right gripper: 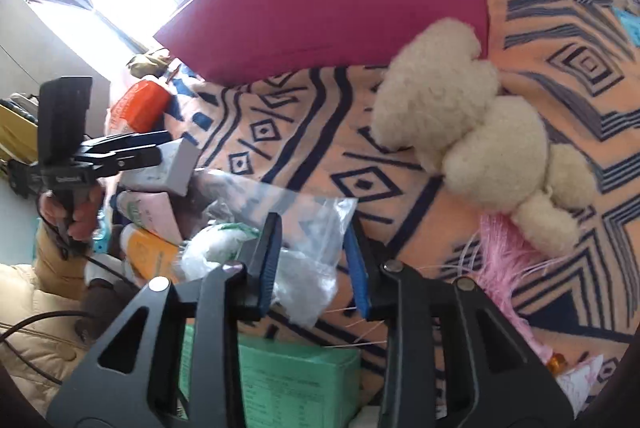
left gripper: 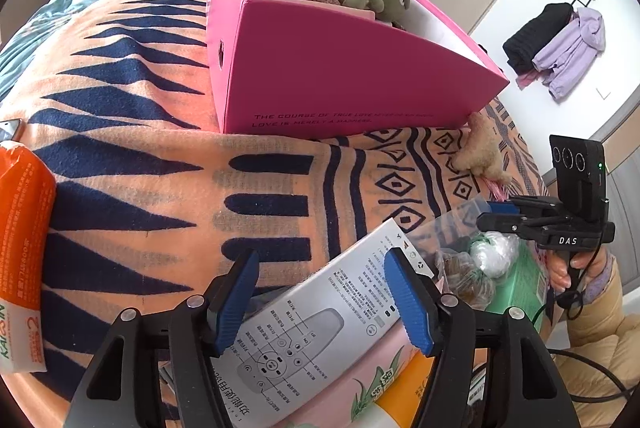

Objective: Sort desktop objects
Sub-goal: 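Close both tools on the clear plastic bag holding a black watch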

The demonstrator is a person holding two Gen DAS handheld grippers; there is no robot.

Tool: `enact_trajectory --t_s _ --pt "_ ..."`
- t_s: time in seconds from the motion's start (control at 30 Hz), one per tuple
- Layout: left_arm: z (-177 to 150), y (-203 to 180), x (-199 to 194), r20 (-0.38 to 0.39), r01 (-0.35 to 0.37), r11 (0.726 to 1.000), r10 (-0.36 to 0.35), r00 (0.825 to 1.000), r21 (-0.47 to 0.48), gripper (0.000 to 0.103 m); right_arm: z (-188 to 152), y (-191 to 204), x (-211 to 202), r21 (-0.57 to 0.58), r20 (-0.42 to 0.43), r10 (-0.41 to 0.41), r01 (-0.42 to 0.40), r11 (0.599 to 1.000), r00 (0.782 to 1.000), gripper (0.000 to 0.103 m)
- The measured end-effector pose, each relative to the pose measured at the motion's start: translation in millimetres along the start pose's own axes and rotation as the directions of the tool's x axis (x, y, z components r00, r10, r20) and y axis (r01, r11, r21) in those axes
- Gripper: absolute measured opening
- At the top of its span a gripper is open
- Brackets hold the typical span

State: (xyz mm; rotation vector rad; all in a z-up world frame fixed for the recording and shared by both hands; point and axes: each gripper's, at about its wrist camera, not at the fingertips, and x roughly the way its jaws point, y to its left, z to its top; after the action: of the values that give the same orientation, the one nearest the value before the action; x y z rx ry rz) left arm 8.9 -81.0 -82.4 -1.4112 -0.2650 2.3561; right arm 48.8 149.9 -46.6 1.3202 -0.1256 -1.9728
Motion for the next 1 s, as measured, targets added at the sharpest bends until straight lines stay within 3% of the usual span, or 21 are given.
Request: enact_trajectory --t_s 0.17,0.23,0.27,0.37,0.57,0.8,0.87,1.0 --pt "2.2 -2.7 -0.9 0.002 -0.026 1.000 0.026 1.000 0.014 0.067 9.1 6.1 6.0 -0.002 -0.007 0.052 -0.052 0.999 0.999 0.035" --pt "2.8 -4.6 -3.0 0.011 -0.055 0.998 0.055 0.998 0.018 0.067 11.8 7.7 11.0 -0.022 -0.025 0.035 -0.036 0.999 0.999 0.023" --pt "3.1 -5.5 -4.1 0.015 -0.069 0.997 0.069 0.998 0.021 0.067 13.3 8.6 14.8 -0.031 -0.034 0.027 -0.028 0.999 0.999 0.010" --pt "3.1 -11.6 -10.1 0.034 -0.098 0.994 0.097 0.995 0.042 0.066 11.8 10.2 16.7 -0.085 -0.043 -0.009 0.005 0.996 0.999 0.004" --pt "7.8 -50.0 -25.4 0.082 0.022 0.988 -0.035 0.996 0.155 0.066 12.3 30.5 -11.0 -0.211 0.054 -0.084 0.093 0.973 0.995 0.003" --pt "15.2 -99.8 -0.8 0.024 0.151 0.946 -0.165 0.986 0.287 0.066 23.6 38.4 -44.3 -0.241 0.197 -0.162 0.208 0.948 0.967 0.003" --pt "15.5 -106.6 9.9 0.003 0.145 0.943 -0.153 0.988 0.300 0.066 25.4 35.1 -50.0 -0.226 0.219 -0.178 0.228 0.947 0.959 0.003" --pt "16.6 -108.0 27.0 -0.009 0.036 0.950 -0.035 0.999 0.310 0.066 23.6 21.8 -62.2 -0.175 0.250 -0.199 0.247 0.953 0.948 0.003"
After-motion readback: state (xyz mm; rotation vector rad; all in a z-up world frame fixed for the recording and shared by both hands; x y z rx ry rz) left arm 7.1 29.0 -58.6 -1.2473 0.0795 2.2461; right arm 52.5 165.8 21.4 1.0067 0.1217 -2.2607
